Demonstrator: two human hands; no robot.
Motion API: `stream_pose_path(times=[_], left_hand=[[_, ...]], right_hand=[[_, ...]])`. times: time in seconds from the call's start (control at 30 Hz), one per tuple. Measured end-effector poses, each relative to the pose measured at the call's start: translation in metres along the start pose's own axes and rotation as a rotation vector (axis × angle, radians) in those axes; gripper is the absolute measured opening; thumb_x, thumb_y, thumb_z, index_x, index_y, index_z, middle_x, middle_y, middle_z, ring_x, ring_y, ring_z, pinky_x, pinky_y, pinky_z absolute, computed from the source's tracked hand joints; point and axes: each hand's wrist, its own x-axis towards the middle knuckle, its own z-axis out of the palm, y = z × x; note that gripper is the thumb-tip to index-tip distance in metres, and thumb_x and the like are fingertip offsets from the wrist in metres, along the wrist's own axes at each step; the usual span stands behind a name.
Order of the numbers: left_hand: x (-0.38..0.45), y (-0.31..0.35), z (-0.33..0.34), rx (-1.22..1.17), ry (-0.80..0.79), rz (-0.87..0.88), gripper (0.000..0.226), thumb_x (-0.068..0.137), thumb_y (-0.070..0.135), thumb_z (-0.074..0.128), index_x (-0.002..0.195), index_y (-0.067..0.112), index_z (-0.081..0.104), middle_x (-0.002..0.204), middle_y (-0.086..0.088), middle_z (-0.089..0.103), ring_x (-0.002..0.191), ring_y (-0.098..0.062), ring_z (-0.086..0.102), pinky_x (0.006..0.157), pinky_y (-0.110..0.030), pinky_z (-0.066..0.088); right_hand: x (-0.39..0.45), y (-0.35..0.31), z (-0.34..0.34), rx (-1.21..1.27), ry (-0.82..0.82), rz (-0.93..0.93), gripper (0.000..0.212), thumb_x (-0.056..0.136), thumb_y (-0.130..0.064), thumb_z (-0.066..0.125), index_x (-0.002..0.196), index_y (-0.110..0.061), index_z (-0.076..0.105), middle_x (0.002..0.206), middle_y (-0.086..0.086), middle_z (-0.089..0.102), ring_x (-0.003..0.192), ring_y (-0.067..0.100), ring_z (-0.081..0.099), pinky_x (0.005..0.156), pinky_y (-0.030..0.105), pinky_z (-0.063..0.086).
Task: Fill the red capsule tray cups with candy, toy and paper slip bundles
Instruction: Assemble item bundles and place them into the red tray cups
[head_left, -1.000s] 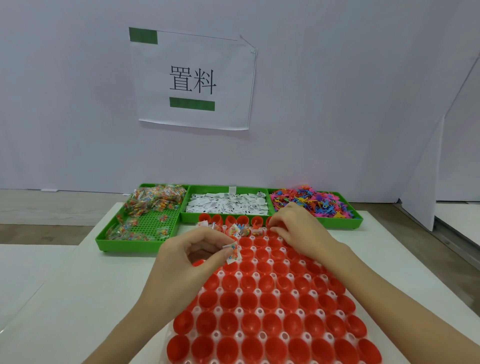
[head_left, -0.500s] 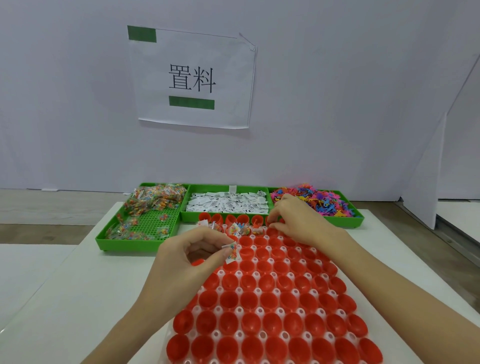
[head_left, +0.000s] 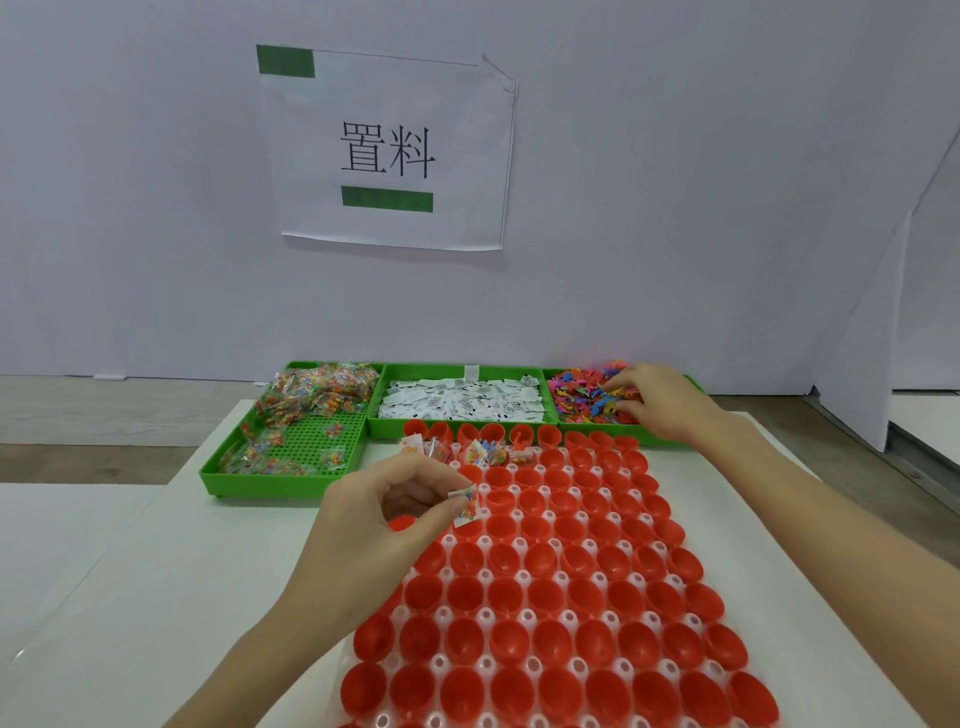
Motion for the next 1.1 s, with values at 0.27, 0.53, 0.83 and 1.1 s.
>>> stream_pose_path(times=[0.27,0.53,0.83,1.1], left_hand=[[0.001,-0.004,-0.001,0.014,-0.01,-0.004,0.014,0.083,0.011,0.082,0.09,0.023,0.079,0.087,0.003,0.078,0.083,-0.016,0.075,0.077,-0.023,0.059],[0.002,-0.006,-0.004,0.004,0.003,-0.016,0.013,0.083,0.01,0.082,0.089,0.022,0.08,0.087,0.002,0.078,0.082,-0.017,0.075,0.078,-0.027,0.06],[0.002,-0.003,-0.003,-0.037,0.007,-0.049,0.013,0.082,0.011,0.083,0.09,0.021,0.08,0.085,0.0,0.078,0.081,-0.017,0.075,0.078,-0.03,0.061],[0.001,0.0,-0.002,-0.038,0.008,-0.073,0.012,0.082,0.013,0.084,0.089,0.023,0.08,0.085,0.001,0.078,0.081,-0.014,0.075,0.078,-0.027,0.061]], right_hand=[[0.006,0.005,0.01,-0.107,0.019,0.004,0.008,0.089,-0.012,0.075,0.097,-0.01,0.077,0.106,0.01,0.072,0.097,0.027,0.067,0.084,0.037,0.054],[0.006,0.002,0.014,-0.047,0.051,0.026,0.017,0.088,0.002,0.065,0.103,-0.007,0.066,0.106,0.013,0.071,0.1,0.03,0.065,0.086,0.042,0.052],[-0.005,0.0,0.008,0.148,0.376,0.098,0.021,0.096,-0.005,0.061,0.11,-0.005,0.076,0.1,0.019,0.065,0.092,0.034,0.064,0.087,0.038,0.048],[-0.028,-0.011,0.016,0.704,0.409,0.303,0.015,0.096,-0.004,0.066,0.107,-0.004,0.076,0.091,0.009,0.075,0.082,0.02,0.072,0.084,0.033,0.058]])
